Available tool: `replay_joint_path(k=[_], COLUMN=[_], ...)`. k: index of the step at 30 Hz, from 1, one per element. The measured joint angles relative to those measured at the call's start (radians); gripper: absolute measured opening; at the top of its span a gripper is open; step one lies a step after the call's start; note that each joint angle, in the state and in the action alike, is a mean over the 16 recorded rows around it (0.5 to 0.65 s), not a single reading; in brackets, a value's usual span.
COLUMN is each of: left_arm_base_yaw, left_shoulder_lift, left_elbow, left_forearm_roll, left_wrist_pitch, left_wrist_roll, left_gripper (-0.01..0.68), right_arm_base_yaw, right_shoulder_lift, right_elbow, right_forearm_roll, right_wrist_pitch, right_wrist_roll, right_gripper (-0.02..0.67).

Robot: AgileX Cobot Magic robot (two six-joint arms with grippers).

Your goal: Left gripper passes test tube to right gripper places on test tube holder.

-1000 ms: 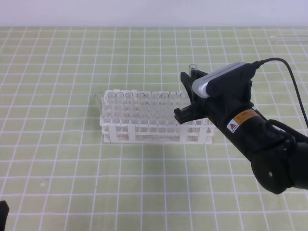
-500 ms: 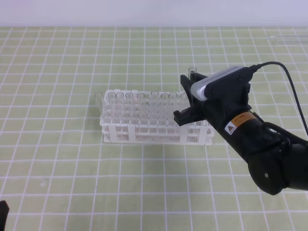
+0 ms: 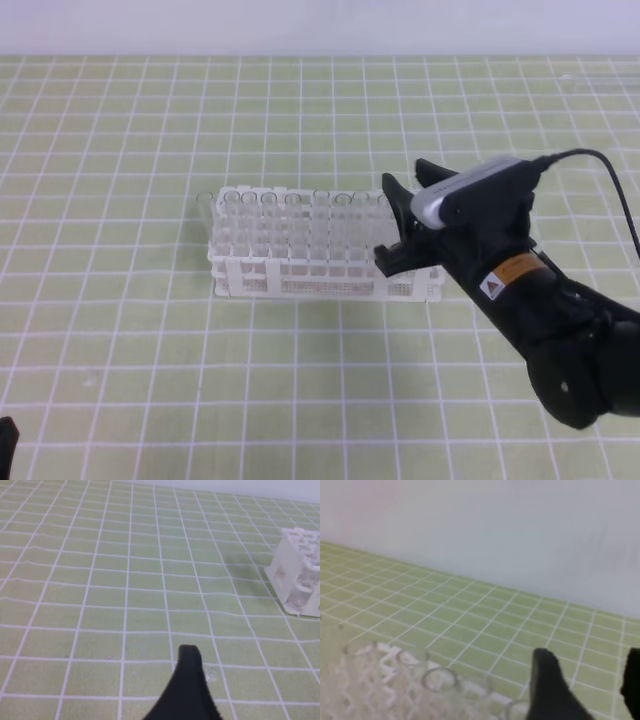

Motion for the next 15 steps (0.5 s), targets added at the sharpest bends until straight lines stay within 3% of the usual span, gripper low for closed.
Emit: replay_joint_path(k=[8,15], left_arm_base_yaw=[0.0,0.0], left_shoulder_lift=[-0.003,-0.005], left_elbow=[0.003,0.005], left_forearm_roll=[-0.003,-0.004], left_wrist_pitch=[-0.008,-0.011], left_wrist_roll=[-0.001,-0.001], left_gripper=[0.522,0.522], right_arm_base_yaw=[0.0,0.0], right_shoulder_lift=[-0.049,-0.21], right_elbow=[0.046,0.058], right_forearm_roll=[0.021,-0.034], right_wrist_pitch=[-0.073,-0.009], right_wrist_roll=[0.0,0.0], right_gripper=[0.332,0.216])
